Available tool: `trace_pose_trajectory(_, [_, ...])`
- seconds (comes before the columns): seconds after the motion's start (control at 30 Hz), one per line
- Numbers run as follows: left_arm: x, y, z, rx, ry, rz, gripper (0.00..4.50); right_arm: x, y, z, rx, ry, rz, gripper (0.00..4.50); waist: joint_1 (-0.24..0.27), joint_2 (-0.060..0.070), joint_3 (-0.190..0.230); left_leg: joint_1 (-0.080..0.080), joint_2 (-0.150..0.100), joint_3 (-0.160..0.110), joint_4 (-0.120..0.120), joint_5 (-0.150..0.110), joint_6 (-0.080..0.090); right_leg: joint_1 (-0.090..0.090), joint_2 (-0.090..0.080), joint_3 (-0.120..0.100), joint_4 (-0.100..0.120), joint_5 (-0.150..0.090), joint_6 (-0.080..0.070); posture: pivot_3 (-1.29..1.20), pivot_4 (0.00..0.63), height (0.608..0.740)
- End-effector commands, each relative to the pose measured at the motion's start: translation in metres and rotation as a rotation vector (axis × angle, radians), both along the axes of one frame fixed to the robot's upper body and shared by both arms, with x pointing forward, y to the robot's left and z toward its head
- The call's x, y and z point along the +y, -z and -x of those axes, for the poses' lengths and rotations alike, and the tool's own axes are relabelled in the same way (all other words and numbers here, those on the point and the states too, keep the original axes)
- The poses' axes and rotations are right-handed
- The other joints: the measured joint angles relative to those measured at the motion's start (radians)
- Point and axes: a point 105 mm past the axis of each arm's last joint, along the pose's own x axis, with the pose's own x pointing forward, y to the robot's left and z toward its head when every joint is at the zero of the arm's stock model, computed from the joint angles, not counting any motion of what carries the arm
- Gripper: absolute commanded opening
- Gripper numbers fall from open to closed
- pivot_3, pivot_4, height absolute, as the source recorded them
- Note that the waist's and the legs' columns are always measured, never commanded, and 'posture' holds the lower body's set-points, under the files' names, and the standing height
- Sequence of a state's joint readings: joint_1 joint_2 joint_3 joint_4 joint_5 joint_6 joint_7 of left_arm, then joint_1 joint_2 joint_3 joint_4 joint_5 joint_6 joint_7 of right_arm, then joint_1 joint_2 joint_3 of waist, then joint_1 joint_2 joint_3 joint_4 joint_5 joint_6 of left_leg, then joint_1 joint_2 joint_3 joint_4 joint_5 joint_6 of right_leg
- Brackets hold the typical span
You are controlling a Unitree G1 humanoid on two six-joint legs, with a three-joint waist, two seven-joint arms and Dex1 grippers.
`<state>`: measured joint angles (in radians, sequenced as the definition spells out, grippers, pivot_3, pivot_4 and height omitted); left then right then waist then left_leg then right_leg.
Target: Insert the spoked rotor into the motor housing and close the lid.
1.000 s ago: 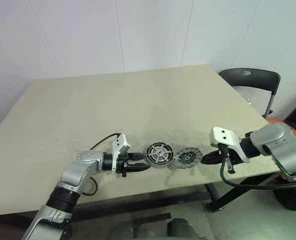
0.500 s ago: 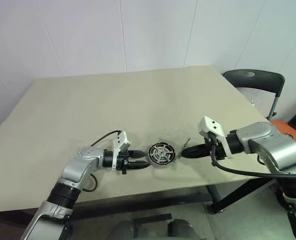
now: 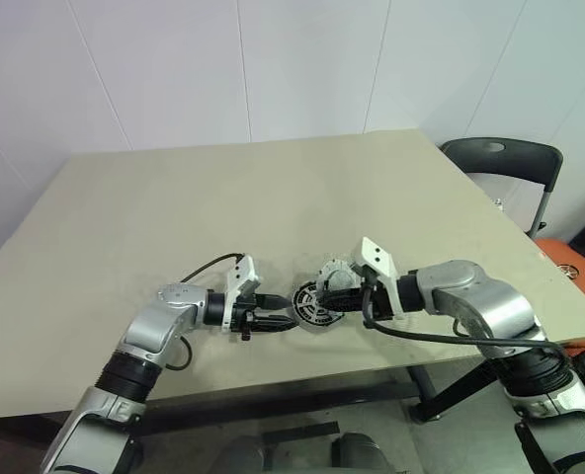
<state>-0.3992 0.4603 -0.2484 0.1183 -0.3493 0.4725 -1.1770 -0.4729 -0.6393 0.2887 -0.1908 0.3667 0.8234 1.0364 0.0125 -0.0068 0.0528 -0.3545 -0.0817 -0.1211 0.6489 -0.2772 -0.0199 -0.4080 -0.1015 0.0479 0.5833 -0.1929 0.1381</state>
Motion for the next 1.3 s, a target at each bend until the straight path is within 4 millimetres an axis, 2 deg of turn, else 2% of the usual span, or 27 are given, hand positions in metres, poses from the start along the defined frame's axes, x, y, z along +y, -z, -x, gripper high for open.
trace_pose_trajectory(0.03, [0.003,-0.013,-0.002,-0.041,0.002,0.008,2.46,0.003,-0.011,-0.003,-0.043,-0.004,-0.033,0.03,0.0,0.0,0.0,0.0,0.0,0.0,0.0,0.0,0.0,0.0,0.0,0.0,0.0,0.0,0.0,0.0,0.0,0.74])
trace_pose_trajectory(0.17, [0.009,-0.012,-0.003,-0.037,-0.014,-0.005,2.46,-0.007,-0.029,-0.002,-0.047,-0.015,-0.081,0.03,0.0,0.0,0.0,0.0,0.0,0.0,0.0,0.0,0.0,0.0,0.0,0.0,0.0,-0.001,0.001,0.0,0.0,0.74])
trace_pose_trajectory(0.27, [0.011,-0.011,-0.002,-0.035,-0.017,-0.008,2.46,-0.025,-0.055,-0.008,-0.067,0.011,-0.145,0.03,0.001,0.0,0.0,0.0,0.0,0.0,0.0,0.0,0.0,0.0,0.0,0.0,0.0,-0.001,0.001,0.0,0.0,0.74])
trace_pose_trajectory(0.33, [0.011,-0.01,-0.002,-0.034,-0.017,-0.009,2.46,-0.036,-0.062,-0.011,-0.084,0.03,-0.135,0.03,0.0,0.0,0.0,0.0,0.0,0.0,0.0,0.0,0.0,0.0,0.0,0.0,0.0,-0.001,0.001,0.0,0.0,0.74])
trace_pose_trajectory(0.4, [0.012,-0.009,-0.002,-0.032,-0.018,-0.009,2.46,-0.054,-0.056,-0.017,-0.106,0.075,-0.034,0.03,0.0,0.0,0.0,0.0,0.0,0.0,0.0,0.0,0.0,0.0,0.0,0.0,0.0,-0.001,0.002,0.0,0.0,0.74])
trace_pose_trajectory(0.47, [0.011,-0.008,-0.001,-0.029,-0.018,-0.008,2.46,-0.076,-0.035,-0.023,-0.125,0.116,0.145,0.03,0.0,0.0,0.0,0.0,0.0,0.0,0.0,0.0,0.0,0.0,0.0,0.0,0.0,-0.002,0.002,0.0,0.0,0.74])
trace_pose_trajectory(0.53, [0.01,-0.006,0.0,-0.026,-0.016,-0.007,2.46,-0.084,-0.024,-0.022,-0.125,0.11,0.222,0.03,0.0,0.0,0.0,0.0,-0.001,0.001,0.0,0.0,0.0,0.0,0.0,0.0,0.0,-0.002,0.002,0.0,0.0,0.74])
trace_pose_trajectory(0.63, [0.009,-0.005,-0.001,-0.025,-0.013,-0.005,2.46,-0.063,-0.028,-0.019,-0.121,0.066,0.135,0.03,-0.007,0.0,0.0,0.0,0.0,0.001,-0.001,0.0,0.0,0.0,0.0,0.0,0.0,-0.002,0.002,0.0,0.0,0.74])
trace_pose_trajectory(0.73, [0.009,-0.005,-0.001,-0.026,-0.013,-0.005,2.46,-0.056,-0.026,-0.02,-0.126,0.066,0.116,0.03,-0.006,0.0,0.0,0.0,0.003,0.002,0.0,0.0,0.0,0.0,0.002,0.001,0.0,-0.001,0.002,0.0,0.0,0.74])
trace_pose_trajectory(0.9, [0.01,-0.006,-0.001,-0.025,-0.014,-0.009,2.46,-0.025,-0.022,-0.025,-0.127,0.058,0.029,0.03,-0.001,0.0,0.0,0.001,0.003,0.002,0.0,0.0,0.0,0.0,0.003,0.001,0.0,-0.001,0.001,0.0,0.0,0.74])
trace_pose_trajectory(1.03, [0.009,-0.005,0.001,-0.023,-0.013,-0.013,2.46,0.007,-0.025,-0.036,-0.149,0.052,-0.038,0.03,-0.004,0.0,0.0,0.001,0.004,0.002,0.0,0.0,0.0,0.0,0.003,0.001,0.0,0.002,-0.003,0.0,0.0,0.74])
trace_pose_trajectory(1.13, [0.009,-0.005,0.001,-0.025,-0.013,-0.013,2.46,0.025,-0.021,-0.035,-0.141,0.019,-0.042,0.03,-0.002,0.0,0.0,0.001,0.004,0.001,0.0,0.0,0.0,-0.001,0.004,0.001,0.0,0.003,-0.004,0.0,0.0,0.74])
trace_pose_trajectory(1.2, [0.01,-0.006,0.0,-0.028,-0.017,-0.013,2.46,0.028,-0.01,-0.031,-0.13,-0.005,-0.001,0.03,0.001,0.0,0.0,0.001,0.004,0.001,0.0,0.0,0.0,-0.001,0.005,0.001,0.0,0.004,-0.003,0.0,0.0,0.74])
trace_pose_trajectory(1.3, [0.013,-0.006,0.001,-0.03,-0.027,-0.015,2.46,0.021,0.001,-0.028,-0.117,0.003,0.044,0.03,-0.001,0.0,0.0,0.0,0.003,0.001,0.0,0.0,0.0,-0.001,0.004,0.001,0.0,0.004,-0.002,0.0,0.0,0.74])
